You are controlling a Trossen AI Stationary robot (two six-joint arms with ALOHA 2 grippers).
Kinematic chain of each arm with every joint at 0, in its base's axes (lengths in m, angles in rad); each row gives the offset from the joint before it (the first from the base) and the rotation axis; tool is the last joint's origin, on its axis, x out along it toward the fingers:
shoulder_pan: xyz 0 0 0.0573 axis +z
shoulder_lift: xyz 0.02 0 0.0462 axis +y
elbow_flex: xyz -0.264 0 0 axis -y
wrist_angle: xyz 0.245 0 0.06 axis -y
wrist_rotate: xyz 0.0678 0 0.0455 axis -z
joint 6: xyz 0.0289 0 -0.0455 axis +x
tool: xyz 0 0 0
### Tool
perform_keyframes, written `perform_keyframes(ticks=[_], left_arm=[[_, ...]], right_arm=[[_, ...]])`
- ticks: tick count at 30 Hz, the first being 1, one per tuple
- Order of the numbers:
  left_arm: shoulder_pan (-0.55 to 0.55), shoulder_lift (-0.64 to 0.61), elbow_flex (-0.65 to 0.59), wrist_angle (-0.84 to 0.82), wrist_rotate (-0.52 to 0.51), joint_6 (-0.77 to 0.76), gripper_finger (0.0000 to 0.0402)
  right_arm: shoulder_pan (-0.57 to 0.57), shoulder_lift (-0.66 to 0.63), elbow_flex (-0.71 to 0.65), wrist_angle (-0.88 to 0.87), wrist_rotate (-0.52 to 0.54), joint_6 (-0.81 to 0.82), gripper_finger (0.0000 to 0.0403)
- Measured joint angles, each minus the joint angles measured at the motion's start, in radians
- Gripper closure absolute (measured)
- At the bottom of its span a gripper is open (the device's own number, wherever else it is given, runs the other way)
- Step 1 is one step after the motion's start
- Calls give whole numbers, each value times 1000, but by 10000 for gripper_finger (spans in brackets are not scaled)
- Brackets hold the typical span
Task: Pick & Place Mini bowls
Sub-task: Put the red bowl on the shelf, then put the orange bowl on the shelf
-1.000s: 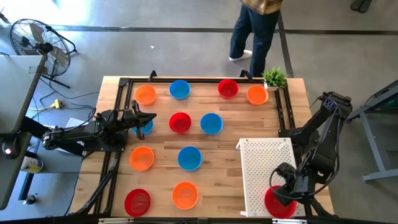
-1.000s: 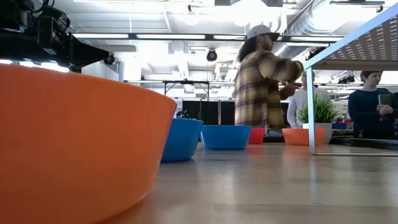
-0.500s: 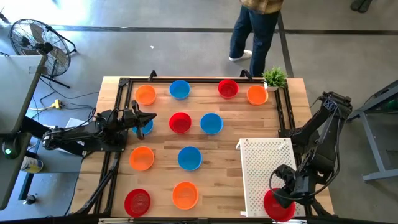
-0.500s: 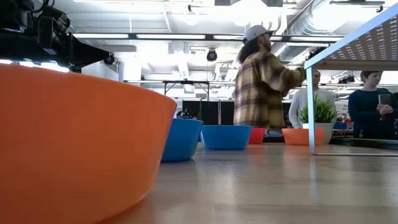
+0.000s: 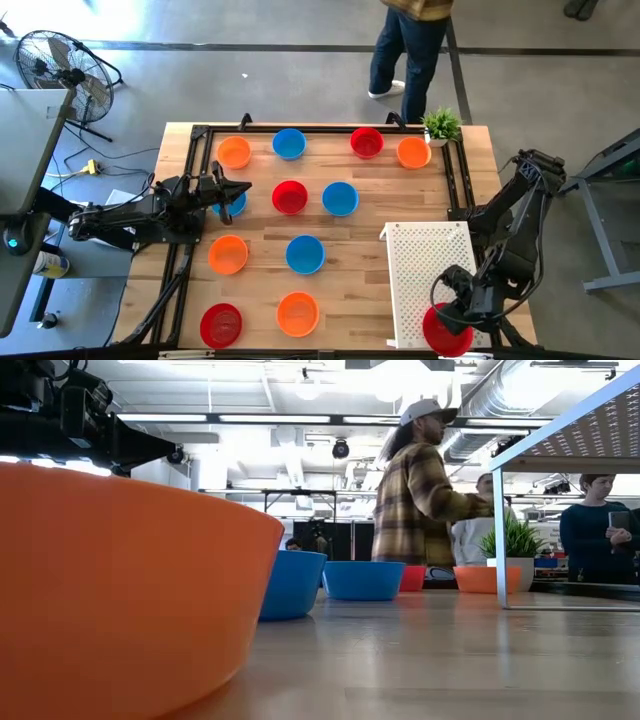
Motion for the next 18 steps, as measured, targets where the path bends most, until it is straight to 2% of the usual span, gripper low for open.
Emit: perform_keyframes(ticks=[7,18], left_arm=[[0,0,0,0,3,0,401],[0,0,0,0,3,0,401]], right_arm=[[-16,-13,0,-4,-4,-11,331],[-20,-104,0,-12,25,-20,286]])
